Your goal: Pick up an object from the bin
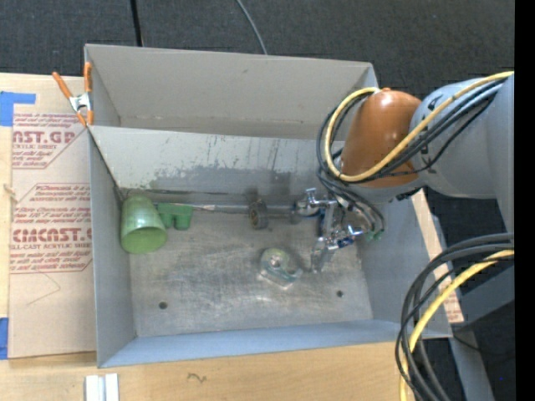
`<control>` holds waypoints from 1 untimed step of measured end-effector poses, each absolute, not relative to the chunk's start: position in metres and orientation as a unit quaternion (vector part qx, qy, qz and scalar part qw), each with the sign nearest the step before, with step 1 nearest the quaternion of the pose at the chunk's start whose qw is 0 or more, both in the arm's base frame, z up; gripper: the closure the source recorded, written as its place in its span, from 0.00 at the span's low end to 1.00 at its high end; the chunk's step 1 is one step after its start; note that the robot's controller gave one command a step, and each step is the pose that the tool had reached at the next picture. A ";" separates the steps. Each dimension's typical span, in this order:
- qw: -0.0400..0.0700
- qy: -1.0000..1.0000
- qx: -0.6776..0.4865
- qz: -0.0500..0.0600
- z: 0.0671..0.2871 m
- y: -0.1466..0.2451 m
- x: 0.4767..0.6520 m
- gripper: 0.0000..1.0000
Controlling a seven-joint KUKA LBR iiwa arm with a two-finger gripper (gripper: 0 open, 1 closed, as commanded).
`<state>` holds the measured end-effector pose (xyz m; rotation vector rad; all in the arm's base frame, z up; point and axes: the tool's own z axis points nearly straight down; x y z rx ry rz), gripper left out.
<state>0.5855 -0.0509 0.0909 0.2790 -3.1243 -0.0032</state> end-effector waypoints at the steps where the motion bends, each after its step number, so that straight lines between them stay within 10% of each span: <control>1: -0.002 -0.968 0.250 0.000 0.076 -0.029 0.542 0.00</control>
Offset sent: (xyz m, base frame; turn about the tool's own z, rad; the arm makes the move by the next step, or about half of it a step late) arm -0.0443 0.0211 -0.0155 -0.3278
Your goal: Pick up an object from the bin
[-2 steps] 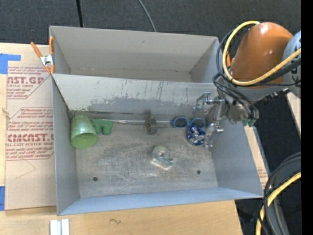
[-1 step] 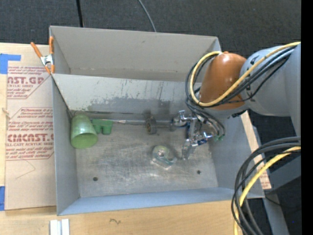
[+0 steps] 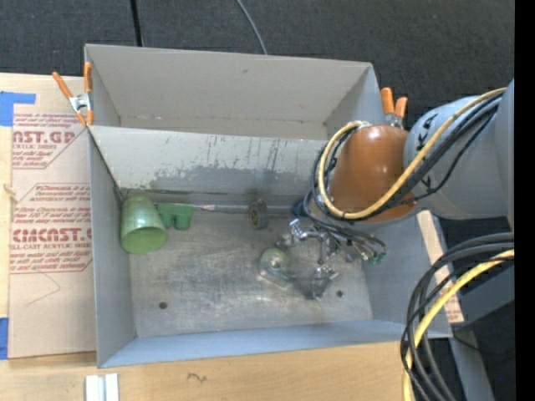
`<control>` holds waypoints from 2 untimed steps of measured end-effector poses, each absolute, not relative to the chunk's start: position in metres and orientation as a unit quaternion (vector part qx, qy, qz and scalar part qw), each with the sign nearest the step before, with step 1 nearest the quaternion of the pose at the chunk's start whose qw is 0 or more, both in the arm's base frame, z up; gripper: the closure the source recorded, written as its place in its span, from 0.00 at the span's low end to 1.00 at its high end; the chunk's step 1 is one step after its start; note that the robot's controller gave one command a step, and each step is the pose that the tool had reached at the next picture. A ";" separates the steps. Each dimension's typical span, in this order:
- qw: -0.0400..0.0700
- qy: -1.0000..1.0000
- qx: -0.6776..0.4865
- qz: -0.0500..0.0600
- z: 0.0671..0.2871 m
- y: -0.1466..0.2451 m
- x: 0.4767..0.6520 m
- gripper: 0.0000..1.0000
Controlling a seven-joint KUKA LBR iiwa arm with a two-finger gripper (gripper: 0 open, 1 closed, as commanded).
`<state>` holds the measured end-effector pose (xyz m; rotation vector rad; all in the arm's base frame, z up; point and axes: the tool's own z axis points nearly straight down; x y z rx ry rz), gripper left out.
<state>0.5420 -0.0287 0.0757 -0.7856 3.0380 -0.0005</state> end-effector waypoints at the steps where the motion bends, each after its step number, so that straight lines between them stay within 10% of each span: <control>1: 0.002 0.933 -0.360 -0.002 0.073 0.001 0.550 0.00; 2: 0.001 0.933 -0.360 -0.002 0.074 0.001 0.550 1.00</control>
Offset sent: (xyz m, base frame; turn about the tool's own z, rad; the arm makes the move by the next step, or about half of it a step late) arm 0.0057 0.0308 -0.0057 -0.2327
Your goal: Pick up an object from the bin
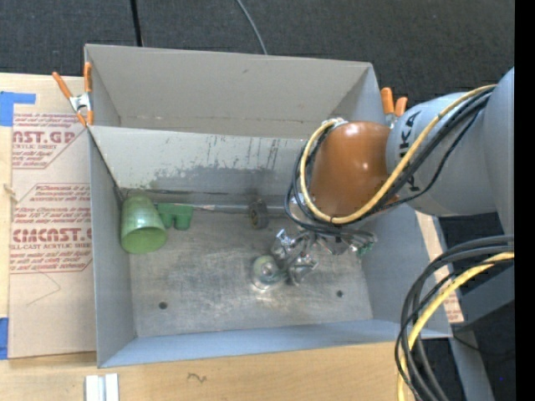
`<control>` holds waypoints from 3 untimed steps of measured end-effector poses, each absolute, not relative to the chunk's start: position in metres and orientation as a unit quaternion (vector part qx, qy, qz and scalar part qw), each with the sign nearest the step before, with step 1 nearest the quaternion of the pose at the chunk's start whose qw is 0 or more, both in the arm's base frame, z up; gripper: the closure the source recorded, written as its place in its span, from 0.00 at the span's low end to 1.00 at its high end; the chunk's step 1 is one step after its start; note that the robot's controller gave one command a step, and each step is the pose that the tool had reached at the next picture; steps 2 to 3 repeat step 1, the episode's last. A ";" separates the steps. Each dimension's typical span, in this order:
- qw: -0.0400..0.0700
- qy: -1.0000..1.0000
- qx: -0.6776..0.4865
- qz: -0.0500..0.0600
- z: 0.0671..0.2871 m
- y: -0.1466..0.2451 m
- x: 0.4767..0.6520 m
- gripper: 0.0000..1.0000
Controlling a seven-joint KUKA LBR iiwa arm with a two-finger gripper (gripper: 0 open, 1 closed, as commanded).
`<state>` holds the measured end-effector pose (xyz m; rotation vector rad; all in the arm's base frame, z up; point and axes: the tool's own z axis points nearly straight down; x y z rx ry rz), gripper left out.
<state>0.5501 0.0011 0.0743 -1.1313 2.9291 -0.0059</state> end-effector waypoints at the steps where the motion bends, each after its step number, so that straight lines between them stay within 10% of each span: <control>1: 0.006 0.928 -0.374 -0.002 0.204 0.000 0.581 1.00; 3: 0.006 0.928 -0.374 -0.002 0.204 0.000 0.581 1.00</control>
Offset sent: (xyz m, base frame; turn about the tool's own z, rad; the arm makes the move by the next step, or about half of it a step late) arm 0.0280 -0.0017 0.1253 -0.0300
